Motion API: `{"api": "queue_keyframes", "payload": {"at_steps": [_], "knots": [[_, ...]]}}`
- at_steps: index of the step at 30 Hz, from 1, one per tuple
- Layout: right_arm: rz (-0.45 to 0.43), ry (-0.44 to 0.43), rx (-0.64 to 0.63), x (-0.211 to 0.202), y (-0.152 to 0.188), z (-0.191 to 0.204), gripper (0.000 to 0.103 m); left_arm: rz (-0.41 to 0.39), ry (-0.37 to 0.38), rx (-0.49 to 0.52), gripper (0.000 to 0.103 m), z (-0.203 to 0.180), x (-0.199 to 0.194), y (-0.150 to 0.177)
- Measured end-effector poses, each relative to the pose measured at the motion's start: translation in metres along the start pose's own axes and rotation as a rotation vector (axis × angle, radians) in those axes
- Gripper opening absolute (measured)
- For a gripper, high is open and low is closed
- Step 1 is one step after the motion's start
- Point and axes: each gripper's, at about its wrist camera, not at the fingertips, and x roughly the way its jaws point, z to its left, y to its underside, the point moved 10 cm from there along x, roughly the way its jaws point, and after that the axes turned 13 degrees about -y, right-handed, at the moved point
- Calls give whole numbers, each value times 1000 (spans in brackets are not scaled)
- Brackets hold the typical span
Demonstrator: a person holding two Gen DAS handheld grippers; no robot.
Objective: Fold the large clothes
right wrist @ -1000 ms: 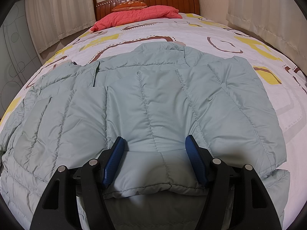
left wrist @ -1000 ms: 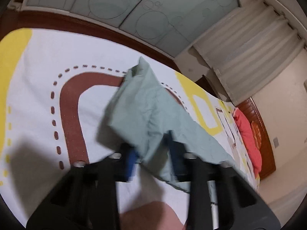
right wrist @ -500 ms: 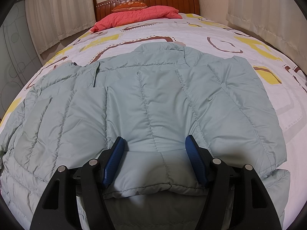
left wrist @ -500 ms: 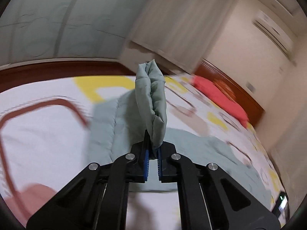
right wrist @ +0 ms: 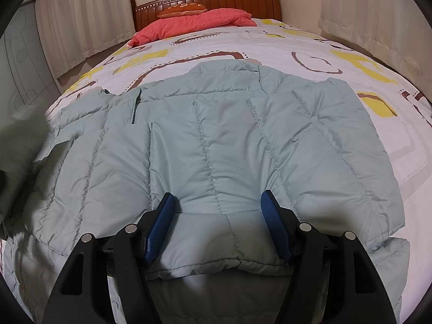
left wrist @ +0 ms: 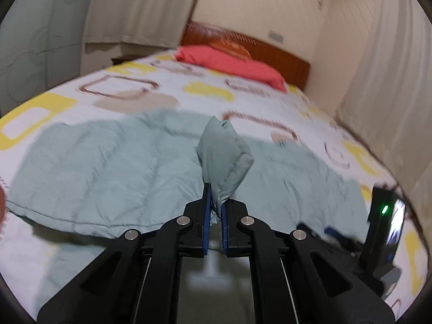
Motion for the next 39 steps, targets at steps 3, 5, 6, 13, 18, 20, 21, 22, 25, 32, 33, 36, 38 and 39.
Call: {"api": "queue_keyframes", "payload": {"at_steps": [3, 5, 6, 13, 18, 20, 21, 22, 25, 32, 33, 36, 38, 39], "knots": [[0, -1, 0, 0, 1, 0, 66, 59, 3, 42, 6, -12, 10, 23], [0, -1, -1, 0, 0, 0, 67, 85, 18, 40, 7, -15, 16, 29], [1, -2, -2, 1, 0, 0, 67, 94, 25, 26, 13, -8, 12, 29], [11, -15, 8, 1, -2, 0, 68, 107, 83, -28, 63, 11, -29, 25], [15, -8, 22, -7, -6, 3, 68, 86, 75, -119, 68, 68, -62, 13], [2, -24, 28, -16, -9, 12, 68, 66, 34, -149, 68, 96, -66, 6], [-5, -35, 29, -20, -11, 18, 68, 56, -4, -172, 69, 118, -65, 1], [-15, -55, 29, -25, -14, 27, 68, 54, -32, -191, 69, 135, -63, -1], [-27, -111, 4, -34, -21, 60, 68, 63, -114, -281, 69, 188, -55, -5], [19, -223, -23, -19, -22, 126, 68, 111, -215, -362, 69, 250, -31, 0], [31, -233, -31, -13, -19, 135, 68, 115, -218, -362, 69, 252, -27, 1], [69, -245, -48, -1, -11, 148, 67, 117, -219, -352, 69, 251, -21, 2], [112, -264, -52, 10, 0, 156, 34, 121, -217, -339, 69, 247, -17, 4], [138, -292, -42, 15, 6, 160, 30, 124, -214, -332, 69, 244, -15, 4]]}}
